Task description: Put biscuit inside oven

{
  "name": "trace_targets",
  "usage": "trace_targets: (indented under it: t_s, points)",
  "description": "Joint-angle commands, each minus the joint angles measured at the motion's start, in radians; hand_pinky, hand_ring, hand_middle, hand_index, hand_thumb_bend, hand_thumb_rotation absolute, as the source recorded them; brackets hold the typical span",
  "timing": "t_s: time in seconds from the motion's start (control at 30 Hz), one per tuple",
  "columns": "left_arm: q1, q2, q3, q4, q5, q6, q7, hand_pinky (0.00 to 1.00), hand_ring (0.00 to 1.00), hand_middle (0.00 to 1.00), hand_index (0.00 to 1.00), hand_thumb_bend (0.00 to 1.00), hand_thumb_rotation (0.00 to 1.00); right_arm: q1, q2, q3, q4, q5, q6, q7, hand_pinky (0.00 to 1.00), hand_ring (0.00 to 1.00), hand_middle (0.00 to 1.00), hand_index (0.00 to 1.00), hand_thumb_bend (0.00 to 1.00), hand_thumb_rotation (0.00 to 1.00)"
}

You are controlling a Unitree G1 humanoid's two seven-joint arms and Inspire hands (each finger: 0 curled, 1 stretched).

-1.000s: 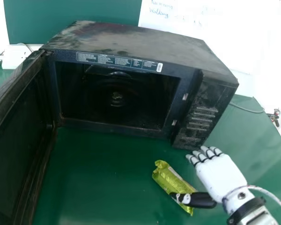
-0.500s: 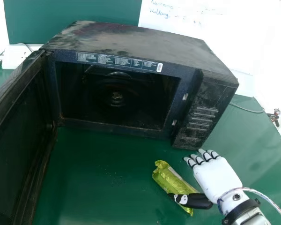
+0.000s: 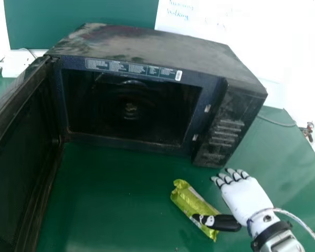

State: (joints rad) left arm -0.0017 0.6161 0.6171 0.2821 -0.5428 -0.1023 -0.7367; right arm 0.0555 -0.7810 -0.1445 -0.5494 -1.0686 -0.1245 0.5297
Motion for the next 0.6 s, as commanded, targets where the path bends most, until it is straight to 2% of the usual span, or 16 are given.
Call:
trace_targets:
  t_s: [0.0,0.13,0.27,0.3,0.43,0.57]
  points:
    - [0.018,0.003,0.008,-0.010,-0.003,0.012,0.004,0.52,0.58,0.45,0.47,1.00,0.53,-0.005,0.004,0.011,0.018,-0.005,0.007,-0.014,0.96,1.00,0.96,0.94,0.97,0.99]
    - [0.020,0.002,0.008,-0.013,0.001,0.008,0.007,0.48,0.54,0.41,0.46,1.00,0.53,-0.004,0.006,0.017,0.031,0.019,0.002,-0.026,0.96,1.00,0.96,0.94,0.97,0.99]
    - [0.019,0.001,0.008,-0.011,0.001,0.000,0.003,0.40,0.51,0.41,0.48,1.00,0.53,0.003,0.031,0.017,0.014,0.096,0.018,-0.009,0.96,1.00,0.96,0.94,0.96,1.00]
    - [0.018,0.002,0.008,-0.007,-0.002,-0.001,-0.003,0.40,0.54,0.47,0.52,1.00,0.54,0.005,0.032,0.016,0.012,0.110,0.017,-0.010,0.96,1.00,0.95,0.93,0.96,1.00]
    - [0.016,0.004,0.009,0.002,-0.003,-0.005,-0.013,0.40,0.56,0.52,0.58,1.00,0.56,0.005,0.047,0.018,-0.005,0.135,0.036,0.001,0.98,1.00,0.96,0.94,0.96,1.00]
    - [0.018,0.000,0.011,-0.005,0.001,-0.006,-0.002,0.43,0.59,0.56,0.60,1.00,0.54,-0.001,0.056,0.030,-0.018,0.129,0.063,0.017,0.97,1.00,0.96,0.93,0.95,1.00]
